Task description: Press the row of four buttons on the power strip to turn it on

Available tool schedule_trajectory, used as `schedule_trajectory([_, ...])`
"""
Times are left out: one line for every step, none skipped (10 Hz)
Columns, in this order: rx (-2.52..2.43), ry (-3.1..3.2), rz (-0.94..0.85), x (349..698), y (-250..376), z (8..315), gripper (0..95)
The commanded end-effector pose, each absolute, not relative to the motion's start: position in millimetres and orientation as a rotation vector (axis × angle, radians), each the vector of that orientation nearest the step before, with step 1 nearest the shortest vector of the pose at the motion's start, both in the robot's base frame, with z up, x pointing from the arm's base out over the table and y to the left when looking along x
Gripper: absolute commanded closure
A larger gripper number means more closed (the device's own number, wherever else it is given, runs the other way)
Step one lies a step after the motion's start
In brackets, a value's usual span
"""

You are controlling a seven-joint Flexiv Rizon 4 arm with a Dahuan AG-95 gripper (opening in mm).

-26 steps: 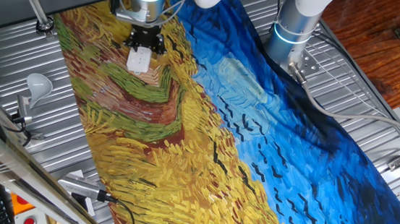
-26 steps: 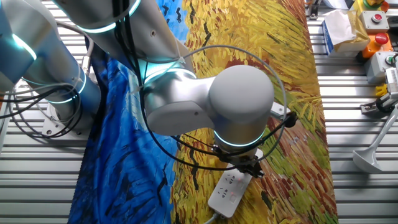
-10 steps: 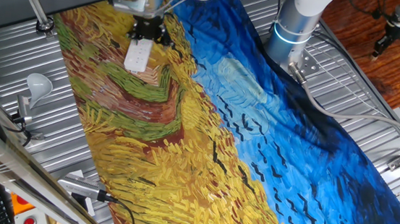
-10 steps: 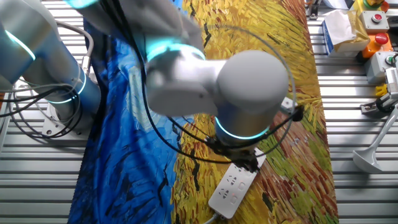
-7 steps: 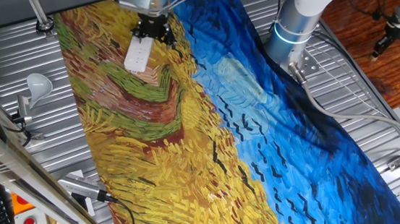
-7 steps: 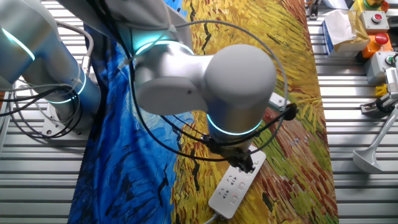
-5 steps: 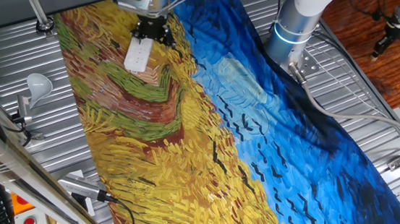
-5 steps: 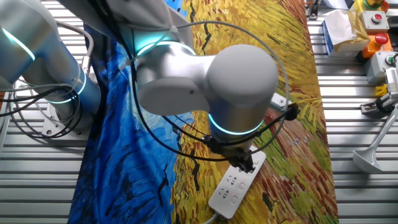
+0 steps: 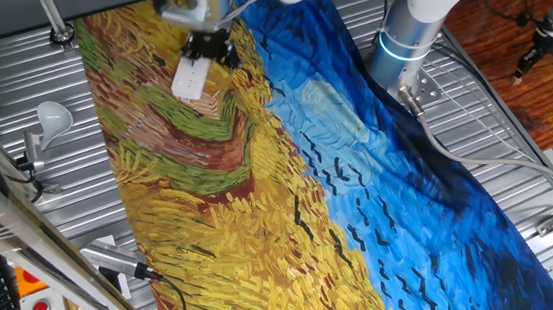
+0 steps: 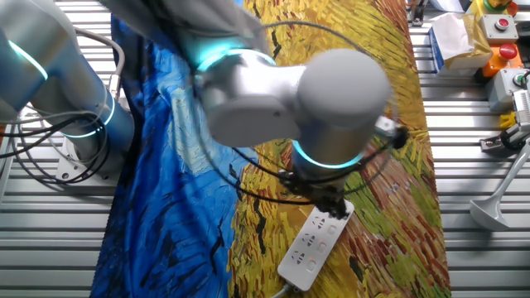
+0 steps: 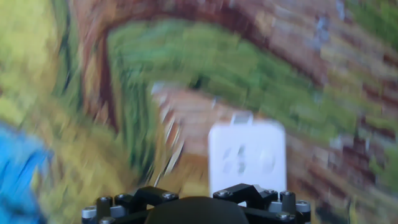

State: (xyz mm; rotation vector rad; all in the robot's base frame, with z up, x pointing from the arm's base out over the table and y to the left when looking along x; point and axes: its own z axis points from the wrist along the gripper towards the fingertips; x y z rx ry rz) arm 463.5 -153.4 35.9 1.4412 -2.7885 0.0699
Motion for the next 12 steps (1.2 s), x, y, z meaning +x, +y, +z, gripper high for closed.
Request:
schedule_trajectory([1.430, -2.785, 0.105, 475, -148, 37, 19.0])
schedule_trajectory([1.435, -2.785, 0.100, 480, -149, 34, 19.0])
schedule_trajectory([1.437, -2.785, 0.099, 481, -149, 32, 19.0])
schedule_trajectory([1.441, -2.788, 0.102, 484, -150, 26, 19.0])
schedule_trajectory([1.446, -2.788, 0.101, 485, -151, 23, 19.0])
schedule_trajectory([1.447, -2.787, 0.101, 486, -151, 22, 19.0])
schedule_trajectory([1.454, -2.780, 0.109, 486, -151, 22, 19.0])
schedule_trajectory([1.459, -2.777, 0.112, 486, -151, 22, 19.0])
schedule_trajectory([1.461, -2.775, 0.113, 486, -151, 22, 19.0])
schedule_trajectory([1.464, -2.777, 0.108, 487, -152, 20, 19.0])
schedule_trajectory([1.464, -2.779, 0.107, 487, -152, 19, 19.0])
schedule_trajectory([1.463, -2.781, 0.109, 487, -152, 19, 19.0])
